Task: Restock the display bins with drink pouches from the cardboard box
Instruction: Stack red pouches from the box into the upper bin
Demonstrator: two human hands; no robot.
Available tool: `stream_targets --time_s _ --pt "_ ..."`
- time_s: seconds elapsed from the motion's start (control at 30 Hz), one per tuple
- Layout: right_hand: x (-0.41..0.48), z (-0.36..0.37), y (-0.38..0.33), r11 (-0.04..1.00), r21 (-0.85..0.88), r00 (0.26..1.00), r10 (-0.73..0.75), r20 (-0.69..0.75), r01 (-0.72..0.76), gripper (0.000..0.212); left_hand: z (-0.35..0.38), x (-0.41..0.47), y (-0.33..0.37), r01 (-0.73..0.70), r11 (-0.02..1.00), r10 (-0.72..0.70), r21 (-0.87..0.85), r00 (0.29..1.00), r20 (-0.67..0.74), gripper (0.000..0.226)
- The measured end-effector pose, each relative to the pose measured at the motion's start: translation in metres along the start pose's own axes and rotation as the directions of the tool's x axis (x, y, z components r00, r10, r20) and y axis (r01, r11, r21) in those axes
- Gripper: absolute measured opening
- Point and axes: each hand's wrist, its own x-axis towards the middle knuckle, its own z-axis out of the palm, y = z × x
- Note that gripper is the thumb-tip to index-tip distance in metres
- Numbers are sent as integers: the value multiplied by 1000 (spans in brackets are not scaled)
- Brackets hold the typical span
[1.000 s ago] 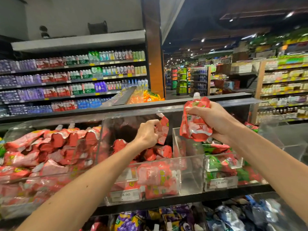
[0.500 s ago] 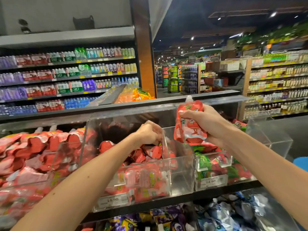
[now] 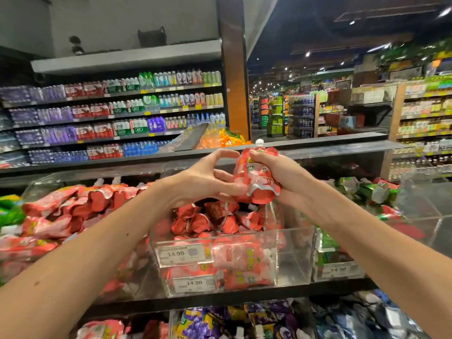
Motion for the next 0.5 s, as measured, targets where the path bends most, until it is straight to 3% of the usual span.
stream_targets --time_s 0.13,0.23,0.3,0.37,0.5 --pt "11 14 5 999 -35 998 33 48 -31 22 -15 -12 -12 -36 978 60 203 992 -115 67" --pt "20 14 14 957 -285 995 -76 -59 56 22 -31 -14 -26 -44 926 117 374 978 -173 46" --pt "28 10 20 817 -564 973 -210 -100 118 26 -42 -14 -35 0 861 115 509 974 -194 32" --pt "28 13 22 648 -756 963 -252 -98 92 45 -47 -13 -44 69 743 101 666 971 -214 35" --pt "35 30 24 378 -924 992 -86 -92 -53 94 -39 3 -57 148 472 71 869 976 -205 35"
